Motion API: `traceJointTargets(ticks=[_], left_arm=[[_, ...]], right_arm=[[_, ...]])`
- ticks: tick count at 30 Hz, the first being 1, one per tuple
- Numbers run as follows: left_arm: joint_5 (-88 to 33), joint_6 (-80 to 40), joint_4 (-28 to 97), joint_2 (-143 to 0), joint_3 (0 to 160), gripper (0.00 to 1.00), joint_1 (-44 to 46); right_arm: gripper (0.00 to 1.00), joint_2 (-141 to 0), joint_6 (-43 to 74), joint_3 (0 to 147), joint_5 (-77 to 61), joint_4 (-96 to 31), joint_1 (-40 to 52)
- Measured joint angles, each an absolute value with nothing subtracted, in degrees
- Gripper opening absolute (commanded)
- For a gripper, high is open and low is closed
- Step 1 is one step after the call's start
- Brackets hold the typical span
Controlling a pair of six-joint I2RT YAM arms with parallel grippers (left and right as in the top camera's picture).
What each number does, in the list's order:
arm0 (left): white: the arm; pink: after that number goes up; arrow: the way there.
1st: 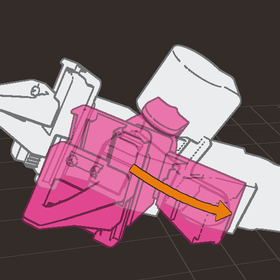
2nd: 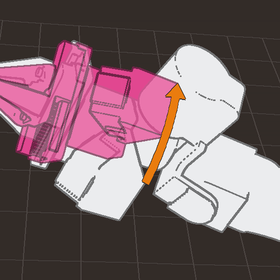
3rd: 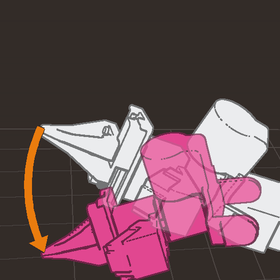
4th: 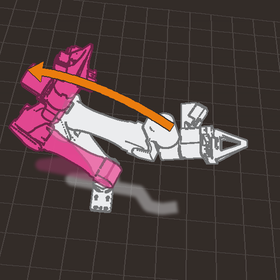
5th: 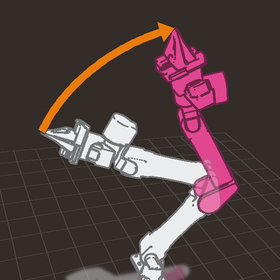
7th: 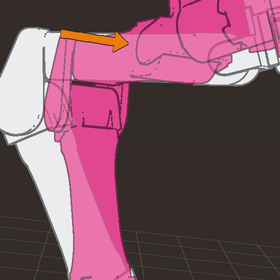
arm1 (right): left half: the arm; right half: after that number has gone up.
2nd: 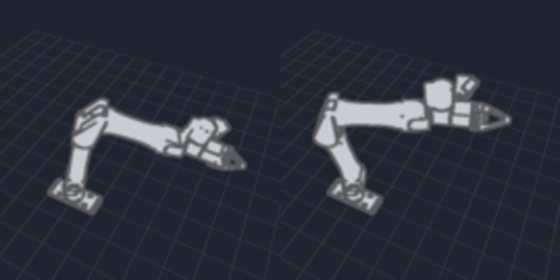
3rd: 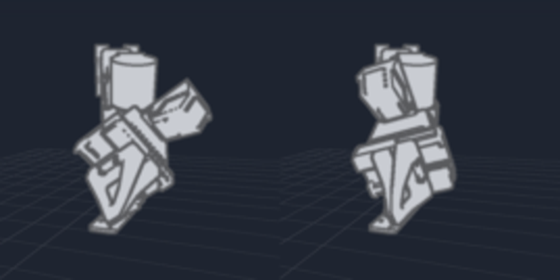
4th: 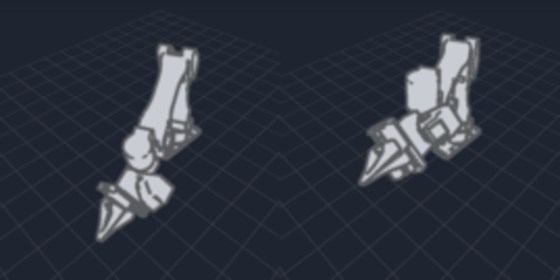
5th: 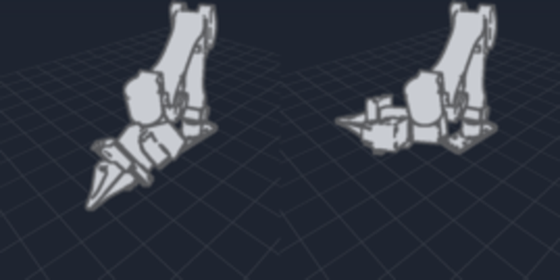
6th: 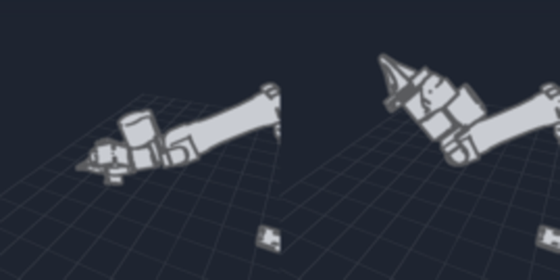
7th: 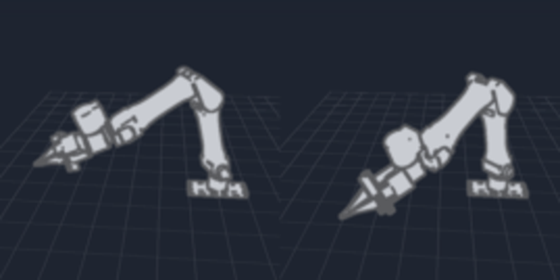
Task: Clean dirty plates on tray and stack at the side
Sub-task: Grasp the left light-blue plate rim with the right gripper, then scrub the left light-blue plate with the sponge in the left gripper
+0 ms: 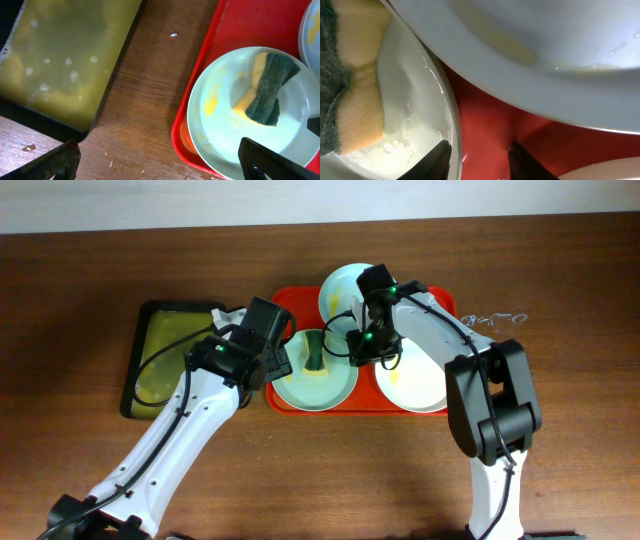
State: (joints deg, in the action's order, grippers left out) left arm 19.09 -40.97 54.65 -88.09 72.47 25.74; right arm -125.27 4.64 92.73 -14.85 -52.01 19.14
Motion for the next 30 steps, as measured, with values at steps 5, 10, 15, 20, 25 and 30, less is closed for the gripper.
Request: traceJointTargets(ticks=[5,10,15,20,25,30], left_arm=[[19.09,-40.97,54.65,-88.09,72.47,0.99,25.74],[15.97,-40.97,51.68,-88.09,72.42,0.78,25.74],[7.16,-40.58,32.82,-88.25,64.53,0.53,25.8],[1.76,-40.53,17.26,-96.29,59.57,0.63,25.85],[0.12,-40.53,12.1,-103.15,59.44,0.64,25.85],[-1.21,-40.53,9.93,-103.85,59.44,0.61,25.85]], right_arm=[[0.04,-125.27,9.02,92.29,-15.53,-50.92,19.11],[0.04,-125.38,4.08,91.7,-21.17,-49.1,19.0],[0.04,-125.43,1.19,91.7,-24.64,-48.56,18.72],[0.04,-125.43,0.82,91.68,-25.19,-48.07,18.74],[0.04,-125.43,0.82,91.68,-20.14,-46.37,20.6],[0.04,-125.43,2.9,91.7,-16.51,-45.56,20.95]])
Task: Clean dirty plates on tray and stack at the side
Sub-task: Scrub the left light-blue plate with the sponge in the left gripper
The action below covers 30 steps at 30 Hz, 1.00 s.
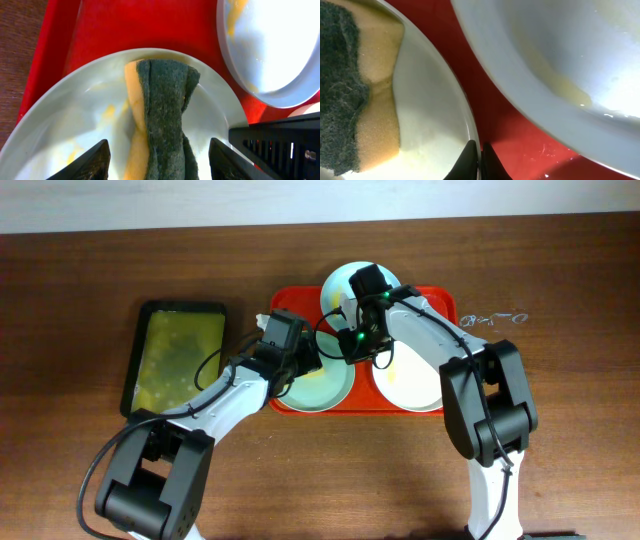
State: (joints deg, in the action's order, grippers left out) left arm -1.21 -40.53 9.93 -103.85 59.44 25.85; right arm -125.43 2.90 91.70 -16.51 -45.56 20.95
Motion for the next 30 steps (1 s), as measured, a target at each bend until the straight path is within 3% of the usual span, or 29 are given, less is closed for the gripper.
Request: traceJointTargets(ticks=[11,13,18,20,22,24,30], left_arm=[[-1.98,-37.65,3.33,-108.2,59.44,0.62,26.28],[-1.96,-37.3,2.92,-108.25,59.44,0.51,26.44],[-1.98,-36.82,0.95,-108.36,59.44,0.38,26.57],[-1.98,-36.86,-1.04,-109.38,59.44,0.27,26.57],[-1.98,-36.88,-3.9,-111.79,59.44,0.25,26.61],[-1.65,-36.88,-4.21,-111.92,59.44,0.0,26.94],[-1.3,-36.88,-0.16,-111.26,59.79,0.0,27.2]], right_arm=[[0.04,-125.4,6.02,93.23,-9.91,-49.08,21.28],[0.04,-125.4,6.04,93.23,-9.93,-49.06,21.28],[0.04,-125.4,6.04,93.23,-9.98,-49.01,21.28],[0.04,-125.4,6.04,93.23,-9.98,-49.01,21.28],[0.04,-125.4,6.07,93.23,-10.0,-49.01,21.28],[0.04,-125.4,6.04,93.23,-10.0,-49.01,21.28],[0.04,-125.4,6.02,93.23,-10.02,-49.04,21.28]])
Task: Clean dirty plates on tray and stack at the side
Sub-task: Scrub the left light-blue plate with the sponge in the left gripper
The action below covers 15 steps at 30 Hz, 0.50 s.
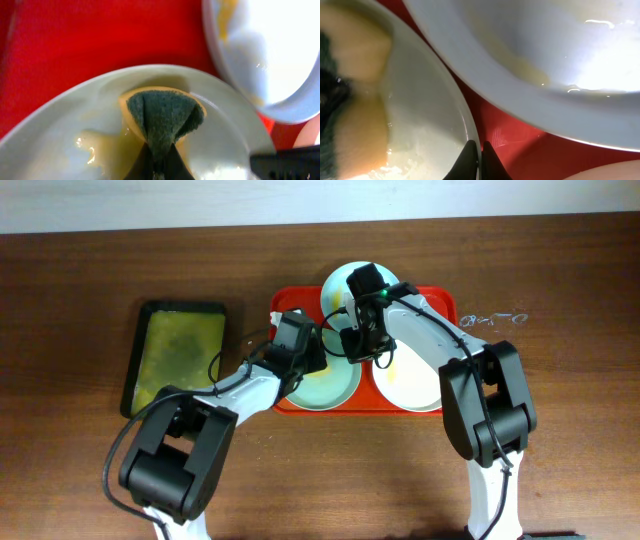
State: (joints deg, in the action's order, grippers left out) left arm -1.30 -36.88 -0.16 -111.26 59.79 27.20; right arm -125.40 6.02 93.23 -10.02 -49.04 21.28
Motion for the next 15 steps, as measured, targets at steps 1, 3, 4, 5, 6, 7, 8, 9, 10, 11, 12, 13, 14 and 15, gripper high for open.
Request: traceJointTargets(ticks=[1,3,4,5,6,7,8,9,10,11,12,13,14,15], left_arm=[[-0.4,-36.88,3.66,-110.17,59.94,0.0,27.22],[4.67,-36.88,12.51,-106.17,59.59,0.0,27.57],[7.51,-36.88,15.77,-104.27,59.44,0.0,27.59],[7.84,-36.88,17.37,-103.74,59.53,0.0,27.57],[7.68,-37.36,20.25,-103.26,59.51,0.0,27.59],[6.9,-38.76,21.85,-103.18,59.37,0.0,27.59],[6.22,-39.97,20.75,-103.18,59.33,0.0,27.7],[5.96,-40.38,18.63,-103.18,59.07,0.0,27.86],[4.4,-40.8,14.24,-103.18,58.92,0.0,28.45],[2.52,-41.08,11.68,-103.18,58.92,0.0,29.3],[1.83,-41.23,11.42,-103.2,58.92,0.0,29.85],[1.37,-41.23,11.22,-103.57,58.92,0.0,30.22],[0.8,-41.25,11.05,-105.16,58.94,0.0,30.59],[0.51,-41.25,10.66,-107.77,59.0,0.0,30.59]], right_arm=[[0.04,-125.4,6.0,93.23,-10.02,-49.04,21.28],[0.04,-125.4,6.02,93.23,-10.07,-49.04,21.28],[0.04,-125.4,6.07,93.23,-10.07,-49.04,21.28],[0.04,-125.4,6.02,93.23,-10.07,-49.04,21.28],[0.04,-125.4,6.04,93.23,-10.07,-49.04,21.28],[0.04,-125.4,6.07,93.23,-10.07,-48.99,21.28],[0.04,-125.4,6.04,93.23,-10.09,-48.97,21.28],[0.04,-125.4,6.02,93.23,-10.15,-48.97,21.28],[0.04,-125.4,6.02,93.23,-10.17,-48.9,21.28],[0.04,-125.4,6.04,93.23,-10.15,-48.82,21.28],[0.04,-125.4,6.07,93.23,-10.15,-48.77,21.28],[0.04,-125.4,6.02,93.23,-10.17,-48.75,21.26],[0.04,-125.4,6.04,93.23,-10.17,-48.69,21.28],[0.04,-125.4,6.04,93.23,-10.11,-48.49,21.26]])
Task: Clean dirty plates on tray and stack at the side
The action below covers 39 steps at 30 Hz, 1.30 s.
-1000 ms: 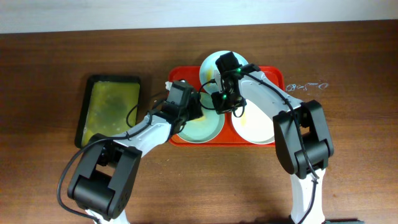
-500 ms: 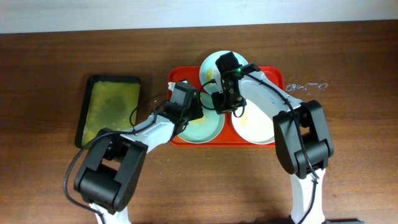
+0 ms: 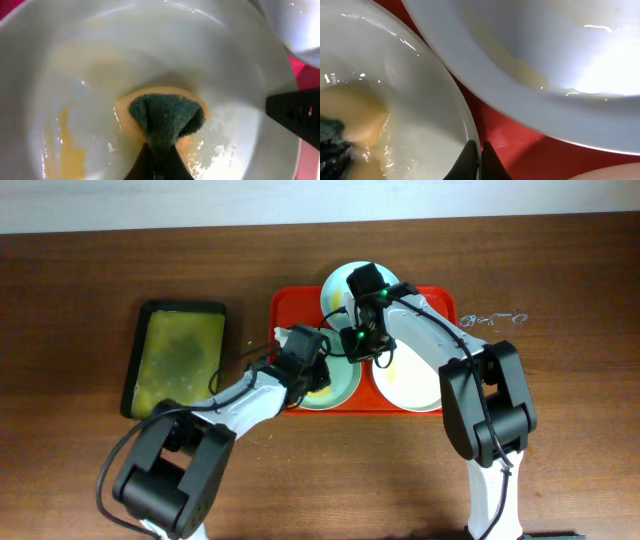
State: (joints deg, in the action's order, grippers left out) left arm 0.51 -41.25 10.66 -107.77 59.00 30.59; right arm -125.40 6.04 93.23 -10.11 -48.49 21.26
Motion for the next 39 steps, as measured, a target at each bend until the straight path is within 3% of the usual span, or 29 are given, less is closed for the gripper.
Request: traceJointTargets(ticks=[3,7,11,14,16,19,27,31,34,39], left_arm=[[4.54,-41.21,15.2,-108.55,61.14,0.0,31.44],[23.62,-41.12,24.73,-108.66,62.28,0.0,32.18],[30.37,-39.92,25.1,-109.3,62.15,0.0,32.51],[26.37,-39.48,21.1,-109.3,62.92,0.0,31.57],[11.81,-39.24,9.65,-109.3,63.29,0.0,30.46],[1.74,-37.54,10.28,-109.32,63.29,0.0,30.41],[22.61,-34.37,23.57,-109.3,64.2,0.0,30.52],[23.24,-33.56,25.28,-101.95,63.96,0.0,26.85],[17.19,-33.36,29.71,-92.38,64.07,0.0,22.28],[14.2,-33.34,46.61,-88.49,63.96,0.0,12.14]], right_arm=[[0.04,-125.43,6.02,93.23,-10.15,-48.45,21.26],[0.04,-125.43,6.02,93.23,-10.81,-48.42,21.5],[0.04,-125.43,6.07,93.23,-11.99,-48.36,21.91],[0.04,-125.4,6.09,93.23,-11.42,-48.29,21.85],[0.04,-125.43,6.24,93.23,-10.98,-48.18,21.74],[0.04,-125.43,6.24,93.23,-10.94,-48.21,21.52],[0.04,-125.43,6.22,93.23,-10.59,-48.21,21.52],[0.04,-125.43,6.26,93.34,-10.57,-48.45,21.52],[0.04,-124.64,5.98,93.95,-9.58,-49.63,21.82],[0.04,-109.75,-2.02,98.21,17.72,-50.24,31.11]])
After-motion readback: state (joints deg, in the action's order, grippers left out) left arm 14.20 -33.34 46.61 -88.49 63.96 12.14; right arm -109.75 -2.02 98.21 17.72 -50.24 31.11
